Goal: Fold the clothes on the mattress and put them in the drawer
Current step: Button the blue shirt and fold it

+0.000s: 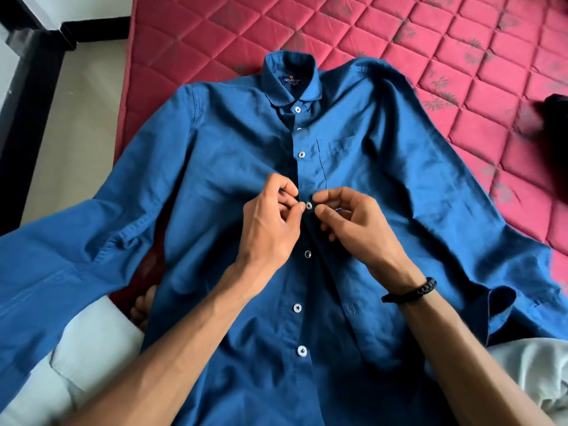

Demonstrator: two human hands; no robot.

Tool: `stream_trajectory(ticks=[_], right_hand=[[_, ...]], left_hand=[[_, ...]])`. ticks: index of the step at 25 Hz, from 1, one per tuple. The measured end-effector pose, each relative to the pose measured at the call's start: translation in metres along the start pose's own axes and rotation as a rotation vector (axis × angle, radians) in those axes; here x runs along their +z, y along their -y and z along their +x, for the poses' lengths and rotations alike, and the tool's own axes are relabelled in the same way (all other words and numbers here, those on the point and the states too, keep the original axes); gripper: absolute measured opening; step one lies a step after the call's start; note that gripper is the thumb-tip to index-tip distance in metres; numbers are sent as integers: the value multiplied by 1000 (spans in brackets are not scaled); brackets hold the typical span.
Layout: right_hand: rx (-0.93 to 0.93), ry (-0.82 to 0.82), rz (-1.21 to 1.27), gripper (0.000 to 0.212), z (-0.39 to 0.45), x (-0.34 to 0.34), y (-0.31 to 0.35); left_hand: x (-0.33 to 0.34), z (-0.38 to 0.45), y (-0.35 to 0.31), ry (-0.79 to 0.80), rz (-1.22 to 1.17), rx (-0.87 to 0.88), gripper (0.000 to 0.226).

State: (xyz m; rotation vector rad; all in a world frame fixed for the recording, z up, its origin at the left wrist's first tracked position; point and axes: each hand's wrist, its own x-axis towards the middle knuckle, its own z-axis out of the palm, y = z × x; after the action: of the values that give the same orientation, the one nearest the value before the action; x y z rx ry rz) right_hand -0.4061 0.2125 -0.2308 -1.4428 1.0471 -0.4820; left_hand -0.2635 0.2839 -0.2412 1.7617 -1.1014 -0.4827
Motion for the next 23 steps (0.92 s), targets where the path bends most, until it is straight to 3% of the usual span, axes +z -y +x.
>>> stream_trajectory(ticks=[3,6,9,12,15,20,23], right_hand=[[-199,-35,-411,49,-28,-9,16],[-222,-140,-629,61,-76,-5,5],[-95,-227,-768,54,-97,14,-19],[-84,-310,-857,23,-84,23,-24],[-144,-360,-783,11,-79,21,-24],[3,-214,-258,15,-74,9,-30],[-20,-167,-114,12,-75,5,-27]], left_hand=[[-14,-10,1,46,130,63,12],[-24,-57,9,218,294,142,15],[-20,-81,8,274,332,136,22],[-15,-68,2,227,378,63,13],[-12,-66,-3,182,362,-16,15],[-13,-70,-16,57,145,-96,11],[-13,-78,-22,72,23,-183,9]])
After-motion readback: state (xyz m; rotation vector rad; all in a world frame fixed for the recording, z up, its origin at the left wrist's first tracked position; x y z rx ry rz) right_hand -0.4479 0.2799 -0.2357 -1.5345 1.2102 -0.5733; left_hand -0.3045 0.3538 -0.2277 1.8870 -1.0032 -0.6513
